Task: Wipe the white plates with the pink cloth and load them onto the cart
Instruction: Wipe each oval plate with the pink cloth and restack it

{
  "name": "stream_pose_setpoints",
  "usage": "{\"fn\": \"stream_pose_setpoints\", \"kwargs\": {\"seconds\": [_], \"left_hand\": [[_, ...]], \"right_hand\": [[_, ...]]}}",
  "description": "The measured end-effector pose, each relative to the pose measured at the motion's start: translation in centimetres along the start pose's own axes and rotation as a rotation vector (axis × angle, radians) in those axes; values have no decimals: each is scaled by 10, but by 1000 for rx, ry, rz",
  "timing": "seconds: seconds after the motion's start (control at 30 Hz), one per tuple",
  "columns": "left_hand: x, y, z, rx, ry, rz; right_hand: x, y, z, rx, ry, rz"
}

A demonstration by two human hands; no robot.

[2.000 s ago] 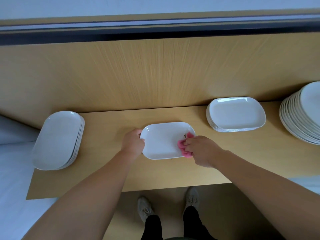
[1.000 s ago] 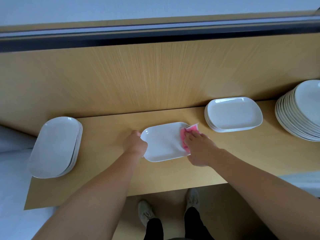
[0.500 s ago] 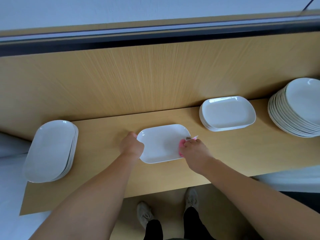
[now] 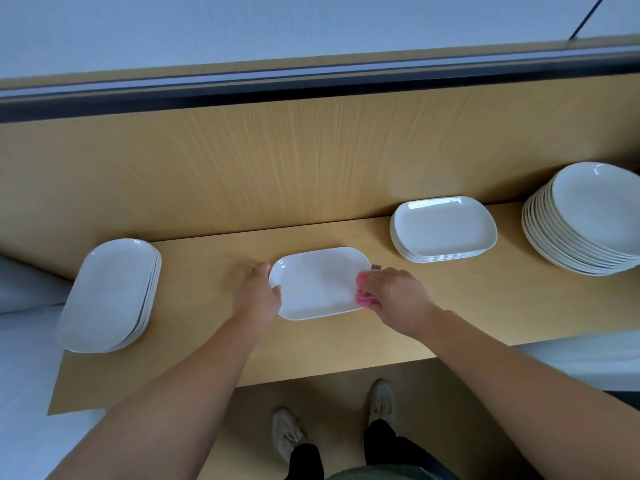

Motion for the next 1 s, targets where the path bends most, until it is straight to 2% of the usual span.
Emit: {"fn": "stream_pose_setpoints", "kwargs": {"seconds": [0.1, 0.23, 0.33, 0.8, 1.0], "left_hand": [[-5, 17, 2, 109, -133, 2], [-1, 35, 9, 371, -290, 130], [1, 38, 12, 455, -384, 167], [17, 35, 10, 523, -413, 158], [25, 31, 12, 478, -506, 167]], "right_hand": [[-4, 2, 1, -24, -5, -18], [-9, 3, 2, -58, -19, -47], [-12, 1, 0, -64, -4, -39], [-10, 1, -9, -93, 13, -113], [-9, 2, -13, -109, 5, -117]]}}
Point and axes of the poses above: each hand's wrist, its own y-axis away from the middle knuckle, its own x-axis out of the palm, z = x × y, the point moved 2 cm from there along -y, towards the middle knuckle, and after that the axes turned 1 degree about y, right-handed, at the moved point
